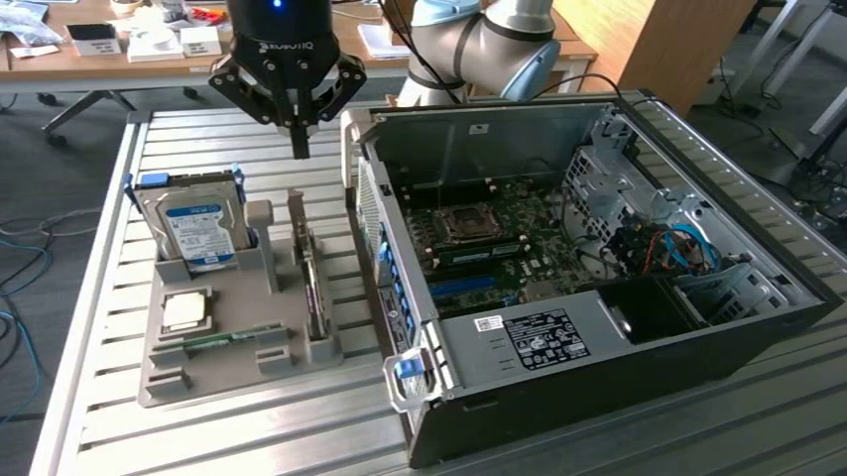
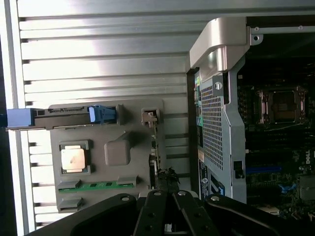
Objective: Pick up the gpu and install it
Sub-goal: 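Reach for the gpu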
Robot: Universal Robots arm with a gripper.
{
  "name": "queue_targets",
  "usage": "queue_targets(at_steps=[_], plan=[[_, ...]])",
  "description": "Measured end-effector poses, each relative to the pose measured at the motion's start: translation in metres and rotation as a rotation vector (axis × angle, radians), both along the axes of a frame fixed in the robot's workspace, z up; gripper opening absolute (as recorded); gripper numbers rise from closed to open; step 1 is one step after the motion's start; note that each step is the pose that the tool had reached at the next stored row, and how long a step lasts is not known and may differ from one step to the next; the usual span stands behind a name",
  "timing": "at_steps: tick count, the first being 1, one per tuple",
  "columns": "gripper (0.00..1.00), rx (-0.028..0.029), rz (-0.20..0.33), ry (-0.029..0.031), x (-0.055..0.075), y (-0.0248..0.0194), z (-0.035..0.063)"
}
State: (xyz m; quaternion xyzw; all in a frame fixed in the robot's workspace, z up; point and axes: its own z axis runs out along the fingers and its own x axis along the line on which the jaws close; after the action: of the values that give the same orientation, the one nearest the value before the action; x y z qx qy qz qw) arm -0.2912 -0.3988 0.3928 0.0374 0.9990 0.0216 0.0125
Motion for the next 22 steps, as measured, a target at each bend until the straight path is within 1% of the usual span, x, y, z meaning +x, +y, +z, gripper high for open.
queue_targets(at_steps=[4, 8, 13, 22], plan=[[0.11, 0.0000, 0.000, 0.0000, -0.001, -0.0010, 0.0000], [0.11, 0.0000, 0.000, 0.0001, -0.003, -0.0044, 0.0000], [0.11, 0.0000, 0.000, -0.0001, -0.004, -0.0115, -0.0001], [0.11, -0.0009, 0.000, 0.0000, -0.005, -0.0271, -0.0003]])
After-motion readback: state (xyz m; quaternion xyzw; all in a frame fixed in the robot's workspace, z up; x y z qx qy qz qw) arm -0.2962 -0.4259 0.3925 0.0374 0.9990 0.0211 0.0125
